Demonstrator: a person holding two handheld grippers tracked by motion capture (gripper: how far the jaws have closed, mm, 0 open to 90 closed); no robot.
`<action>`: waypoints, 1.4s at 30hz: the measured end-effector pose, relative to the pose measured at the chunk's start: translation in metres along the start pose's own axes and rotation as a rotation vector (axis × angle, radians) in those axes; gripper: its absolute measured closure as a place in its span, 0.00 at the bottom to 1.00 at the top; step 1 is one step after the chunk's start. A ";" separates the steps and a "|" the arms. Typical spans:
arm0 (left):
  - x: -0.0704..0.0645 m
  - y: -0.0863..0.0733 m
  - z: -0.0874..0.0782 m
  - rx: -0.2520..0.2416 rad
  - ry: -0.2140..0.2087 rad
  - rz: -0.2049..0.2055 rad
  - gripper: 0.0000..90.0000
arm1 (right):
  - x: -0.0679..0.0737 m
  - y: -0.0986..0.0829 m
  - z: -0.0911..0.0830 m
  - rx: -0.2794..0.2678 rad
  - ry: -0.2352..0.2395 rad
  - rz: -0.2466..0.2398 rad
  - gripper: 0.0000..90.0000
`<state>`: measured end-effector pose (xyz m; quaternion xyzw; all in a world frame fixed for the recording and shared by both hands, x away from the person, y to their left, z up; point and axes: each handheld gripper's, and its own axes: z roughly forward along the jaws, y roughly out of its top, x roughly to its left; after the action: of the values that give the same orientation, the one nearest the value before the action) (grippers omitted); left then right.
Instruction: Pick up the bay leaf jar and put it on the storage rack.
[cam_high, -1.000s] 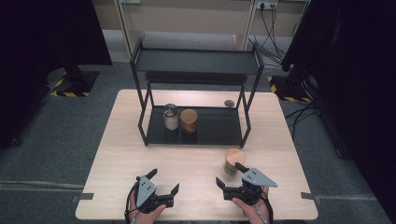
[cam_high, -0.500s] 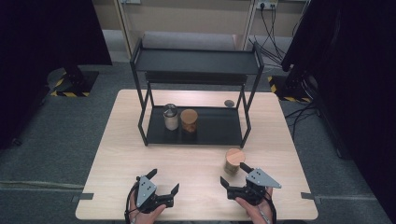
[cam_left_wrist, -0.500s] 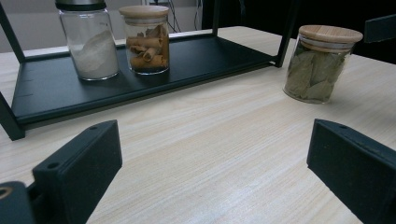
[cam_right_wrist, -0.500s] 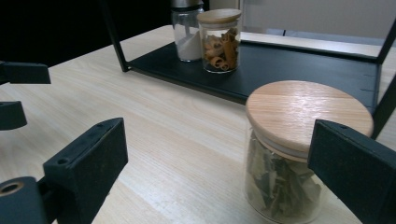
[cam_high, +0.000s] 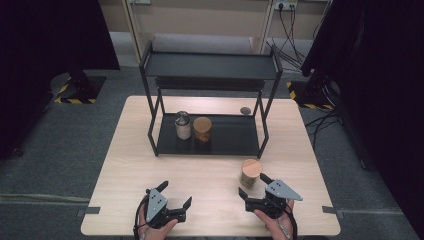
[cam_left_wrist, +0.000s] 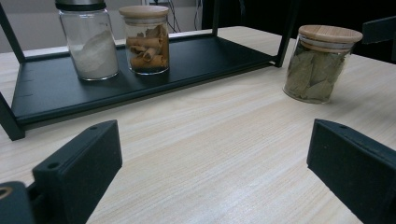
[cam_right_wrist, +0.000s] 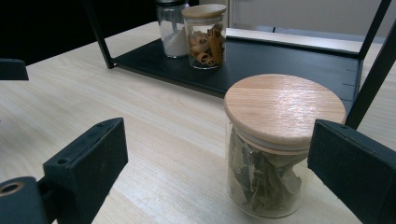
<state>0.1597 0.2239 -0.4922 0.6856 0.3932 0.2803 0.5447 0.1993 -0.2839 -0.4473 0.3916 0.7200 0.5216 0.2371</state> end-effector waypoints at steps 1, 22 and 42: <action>0.000 0.000 0.000 0.000 0.000 0.000 0.03 | 0.000 0.000 0.000 0.000 -0.002 0.000 0.06; 0.000 0.000 0.000 0.000 -0.001 0.000 0.03 | -0.006 0.000 0.002 -0.002 -0.042 0.006 0.06; 0.000 0.000 0.000 0.001 -0.003 0.002 0.03 | -0.010 0.000 0.014 0.004 -0.076 -0.007 0.07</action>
<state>0.1601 0.2236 -0.4923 0.6866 0.3918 0.2800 0.5447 0.2157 -0.2841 -0.4534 0.4090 0.7129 0.5042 0.2652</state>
